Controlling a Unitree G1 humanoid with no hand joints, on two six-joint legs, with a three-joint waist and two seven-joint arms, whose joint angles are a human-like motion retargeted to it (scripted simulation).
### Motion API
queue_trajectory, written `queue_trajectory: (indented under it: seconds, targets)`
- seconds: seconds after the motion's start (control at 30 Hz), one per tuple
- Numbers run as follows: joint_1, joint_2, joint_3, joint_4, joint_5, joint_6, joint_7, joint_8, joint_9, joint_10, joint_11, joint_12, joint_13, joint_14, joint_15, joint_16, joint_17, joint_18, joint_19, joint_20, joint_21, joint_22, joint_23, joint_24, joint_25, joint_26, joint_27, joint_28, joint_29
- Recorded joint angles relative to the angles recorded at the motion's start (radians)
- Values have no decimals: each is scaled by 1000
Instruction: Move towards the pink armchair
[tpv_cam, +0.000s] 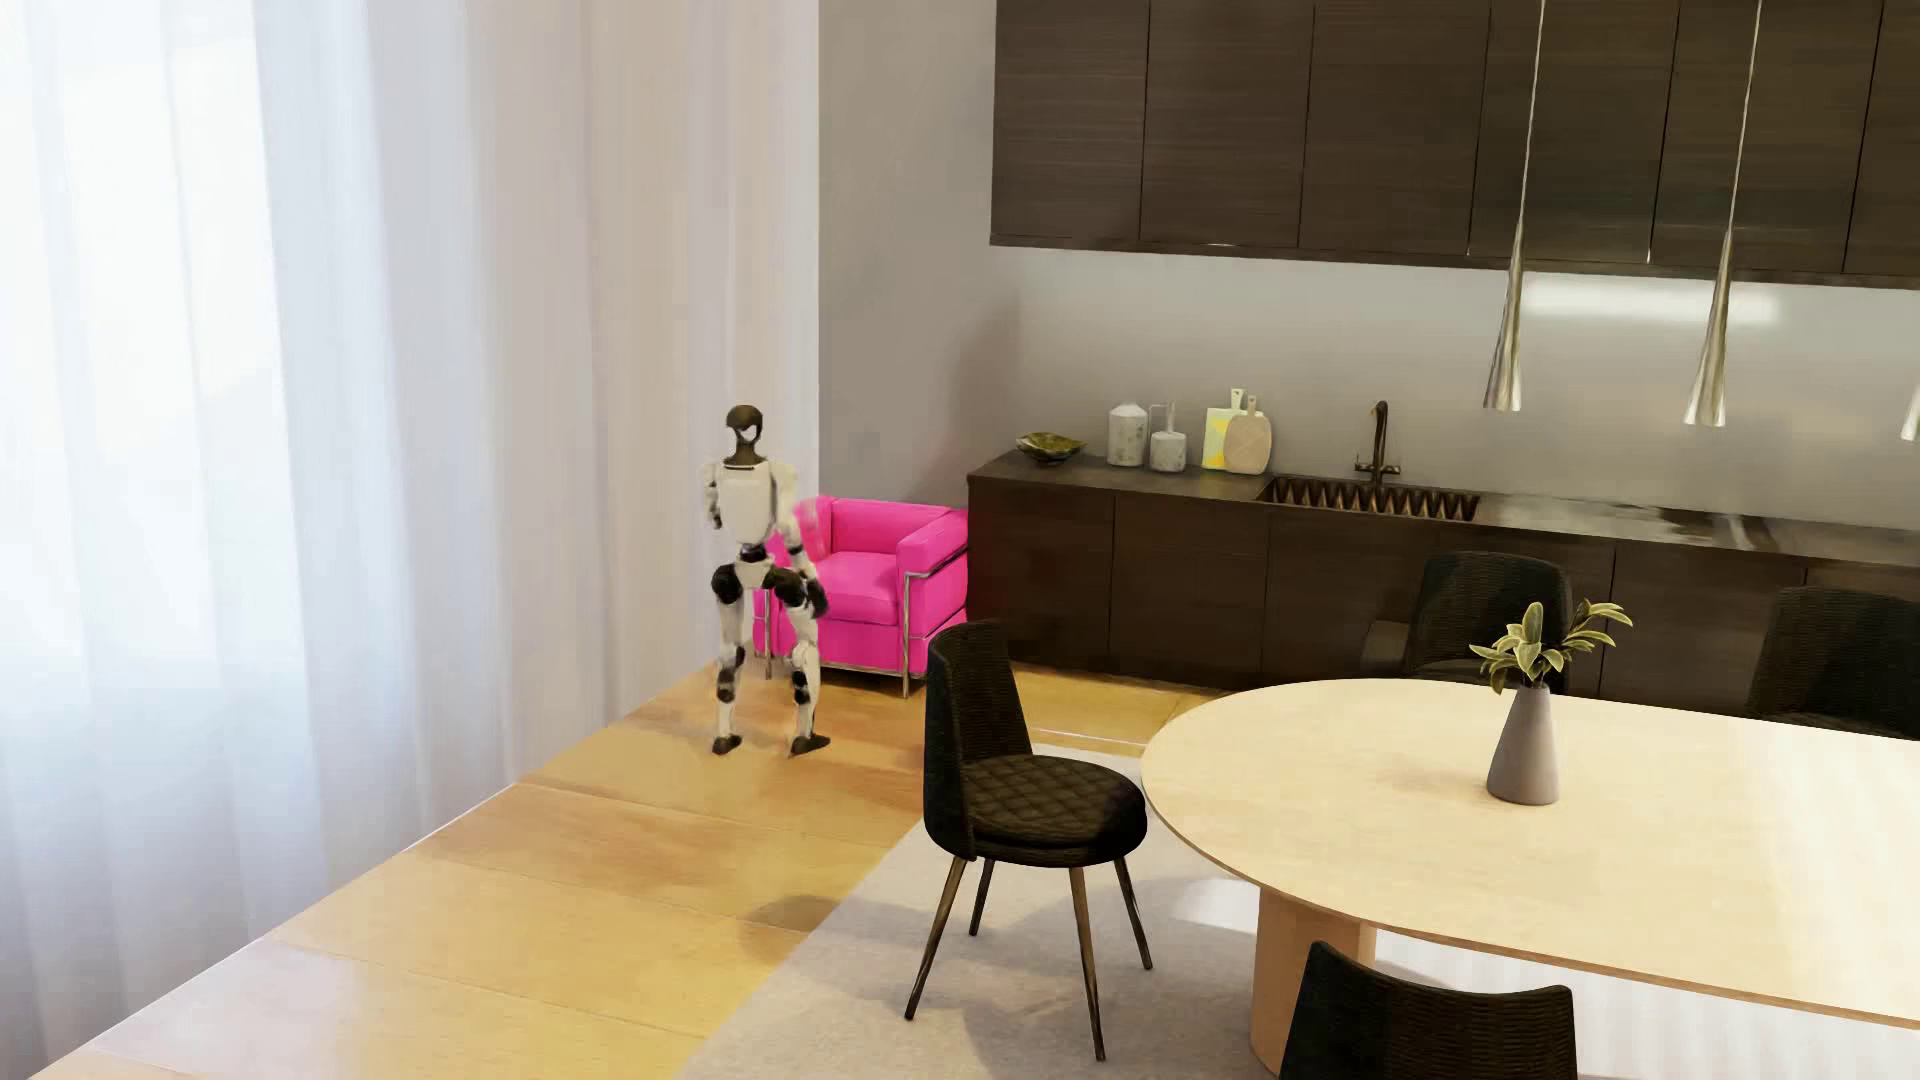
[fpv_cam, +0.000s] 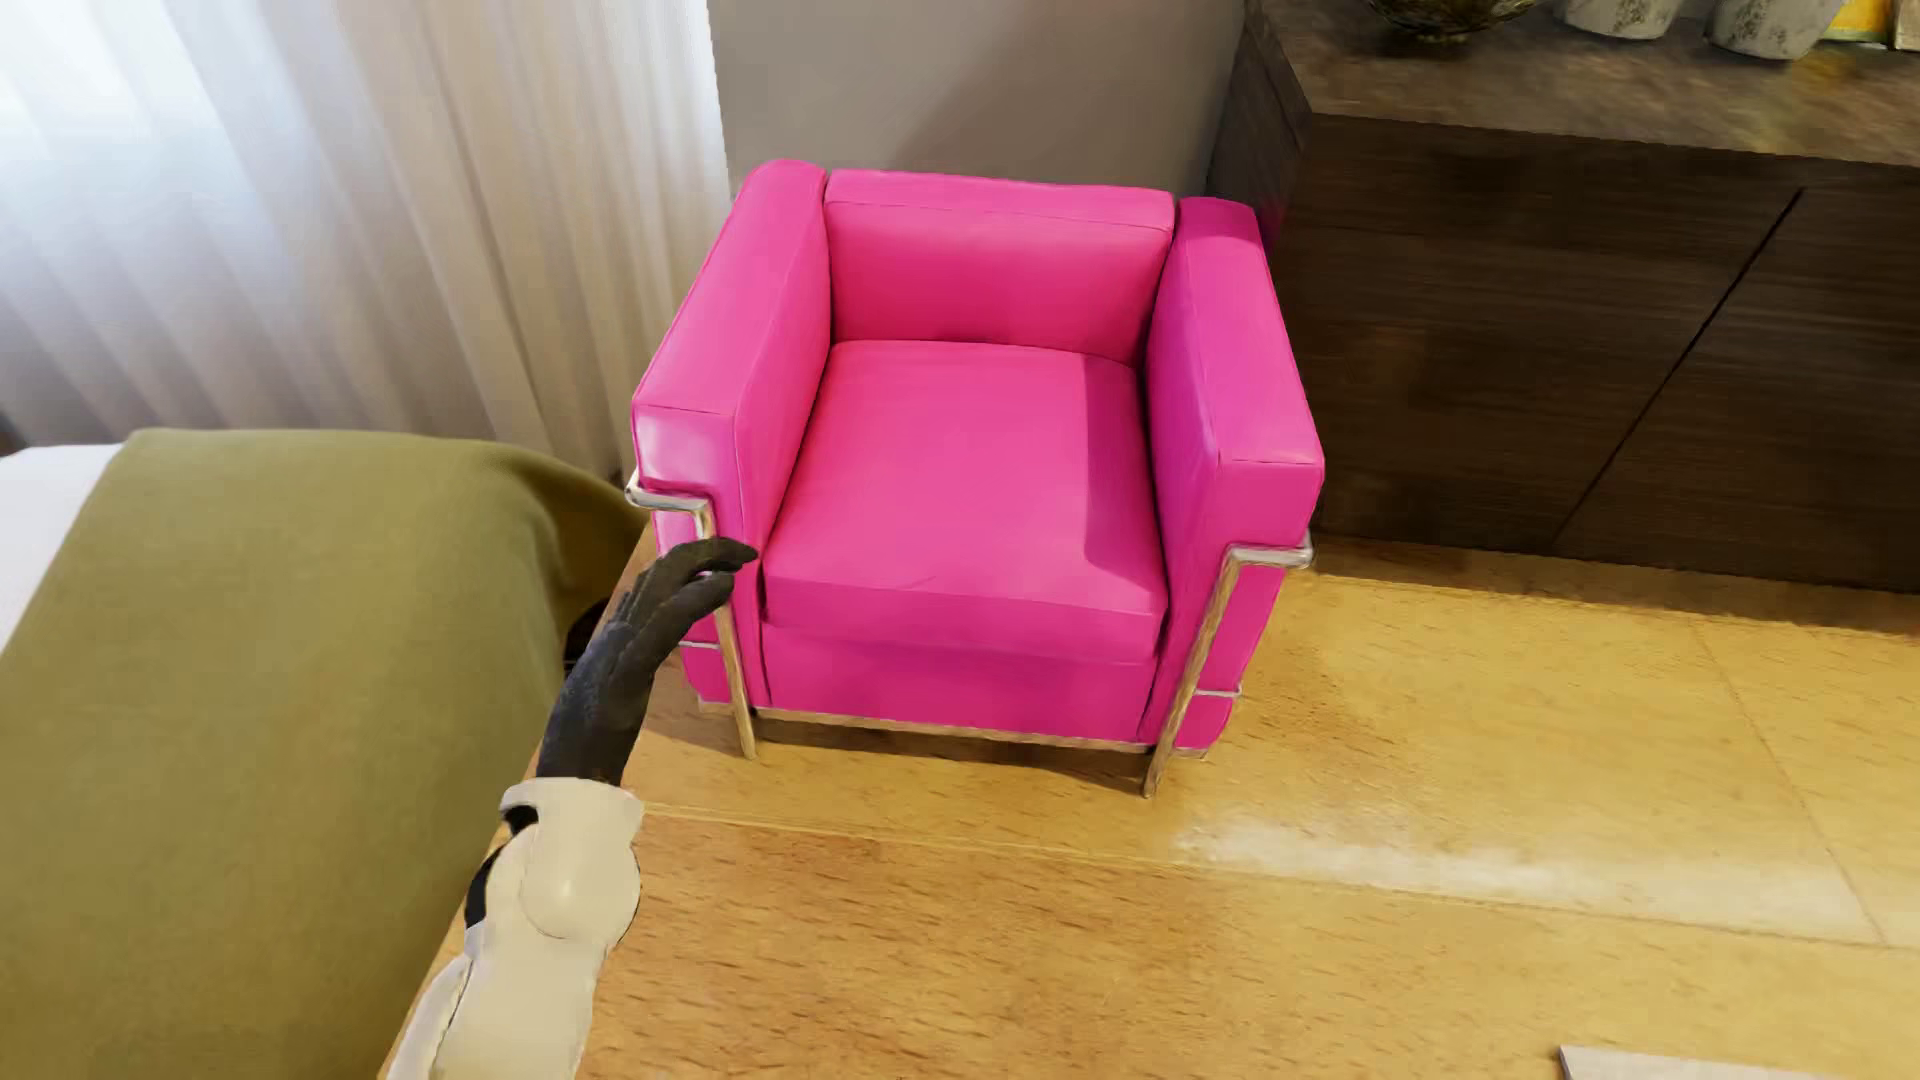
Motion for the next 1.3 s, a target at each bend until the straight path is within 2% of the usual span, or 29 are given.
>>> queue_trajectory:
  seconds: [0.03, 0.07, 0.1, 0.13, 0.17, 0.2, 0.23, 0.27, 0.3, 0.33, 0.37, 0.4, 0.47, 0.5, 0.53, 0.6, 0.63, 0.73, 0.77, 0.83, 0.87, 0.93, 1.0, 1.07, 1.17, 1.23, 1.3]
  targets:
    - [0, 30, 5, 1, 6, -1, -13, -23, -1, 9, -35, 5, 8, 15, -17, 10, 34, -6, -9, 24, -49, 13, -19, -25, 27, 17, -27, 13, 8]
    - [-15, 55, 11, 6, 16, 3, -24, -39, 2, 49, -64, 15, -6, 42, -19, 19, 81, -12, -14, 54, -119, 46, -34, -9, 78, 44, -2, 23, 13]
    - [-54, 67, 15, 11, 25, 11, -39, -52, 8, 122, -73, 28, -38, 77, -25, 13, 129, -23, -19, 87, -180, 110, -56, 31, 120, 88, 61, 35, -18]
    - [-110, 65, 19, 17, 31, 22, -54, -61, 14, 217, -59, 36, -76, 118, -45, -6, 166, -43, -22, 118, -207, 209, -90, 70, 130, 155, 117, 39, -93]
    - [-163, 62, 20, 24, 38, 32, -65, -70, 18, 303, -49, 39, -121, 153, -63, -24, 190, -97, -28, 149, -212, 336, -123, 98, 134, 243, 141, 27, -172]
    - [-201, 64, 17, 33, 49, 41, -75, -73, 20, 368, -51, 40, -173, 169, -76, -32, 200, -164, -35, 173, -203, 483, -150, 118, 145, 337, 139, -4, -228]
    - [-221, 70, 14, 48, 63, 49, -86, -74, 20, 395, -56, 41, -231, 143, -85, -23, 200, -185, -39, 180, -191, 648, -172, 146, 165, 420, 119, -63, -254]
    - [-218, 78, 9, 100, 81, 58, -52, -67, 18, 364, -71, 55, -291, 81, -88, 0, 188, -160, -45, 153, -182, 815, -186, 204, 194, 478, 75, -152, -250]
    - [-189, 89, 4, 165, 103, 68, 14, -54, 14, 272, -97, 85, -361, 29, -85, 26, 168, -108, -49, 45, -169, 954, -188, 331, 226, 482, 19, -286, -224]
    - [-140, 99, 1, 207, 128, 79, 69, -36, 8, 134, -125, 129, -426, 12, -81, 47, 144, -68, -49, -83, -148, 1025, -191, 472, 247, 399, -39, -422, -192]
    - [-85, 111, 4, 209, 150, 91, 78, -21, 0, -21, -156, 182, -475, 36, -76, 47, 120, -109, -52, -108, -122, 1036, -209, 527, 254, 319, -85, -496, -175]
    - [-46, 121, 9, 222, 169, 104, 83, -14, -8, -87, -175, 242, -504, 17, -75, 25, 99, -123, -52, -23, -94, 1018, -247, 488, 247, 297, -117, -502, -179]
    - [1, 145, 21, 237, 187, 121, 100, -12, -20, -159, -206, 336, -514, 24, -75, -46, 75, -144, -51, 194, -66, 961, -340, 361, 244, 321, -147, -431, -254]
    - [11, 150, 27, 238, 187, 125, 103, -14, -23, -171, -207, 364, -505, 31, -79, -72, 84, -146, -49, 247, -73, 919, -365, 347, 265, 325, -151, -371, -308]
    - [13, 153, 33, 237, 184, 126, 102, -20, -26, -173, -202, 380, -491, 36, -84, -83, 100, -146, -46, 259, -88, 881, -371, 368, 302, 316, -144, -308, -339]
    - [17, 160, 43, 227, 173, 126, 93, -39, -32, -183, -191, 367, -456, 43, -94, -86, 113, -143, -39, 240, -105, 833, -345, 428, 359, 301, -109, -236, -315]
    - [24, 167, 46, 222, 169, 125, 83, -51, -35, -198, -192, 346, -438, 46, -95, -88, 106, -143, -36, 237, -96, 816, -314, 442, 342, 300, -77, -223, -292]
    - [54, 205, 44, 212, 166, 121, 48, -97, -43, -250, -214, 277, -400, 62, -82, -95, 100, -147, -30, 227, -60, 727, -135, 436, 213, 284, 44, -218, -252]
    - [61, 215, 43, 211, 167, 120, 35, -111, -45, -260, -216, 250, -387, 65, -82, -87, 106, -148, -28, 208, -74, 700, -69, 447, 199, 275, 72, -206, -218]
    - [70, 236, 41, 206, 164, 116, 7, -142, -49, -270, -217, 202, -340, 65, -90, -84, 112, -148, -25, 207, -91, 649, 10, 398, 178, 238, 96, -193, -118]
    - [70, 250, 40, 201, 162, 113, -9, -159, -50, -267, -223, 179, -308, 63, -96, -83, 114, -148, -23, 203, -92, 626, 17, 366, 162, 221, 85, -188, -82]
    - [57, 272, 35, 183, 149, 106, -44, -198, -50, -241, -226, 152, -240, 57, -114, -81, 121, -144, -17, 182, -118, 584, -4, 324, 150, 197, 62, -168, -73]
    - [34, 285, 31, 153, 126, 100, -79, -235, -48, -207, -221, 145, -196, 56, -128, -81, 127, -138, -11, 155, -155, 556, -17, 307, 150, 190, 60, -153, -88]
    - [10, 291, 31, 122, 105, 95, -115, -271, -44, -184, -222, 153, -192, 64, -132, -76, 110, -135, -6, 136, -151, 549, -6, 300, 118, 193, 43, -155, -66]
    - [-26, 279, 34, 87, 77, 95, -157, -314, -36, -168, -203, 188, -247, 75, -142, -74, 76, -132, -3, 150, -119, 581, -21, 295, 62, 226, 2, -148, -44]
    - [-34, 274, 37, 78, 73, 98, -178, -335, -31, -180, -201, 216, -297, 62, -151, -63, 73, -132, -5, 172, -105, 641, -54, 294, 49, 257, -21, -149, -89]
    - [-31, 274, 39, 76, 77, 102, -191, -345, -28, -201, -212, 252, -361, 60, -155, -63, 67, -135, -9, 190, -82, 707, -64, 306, 65, 316, -51, -168, -139]
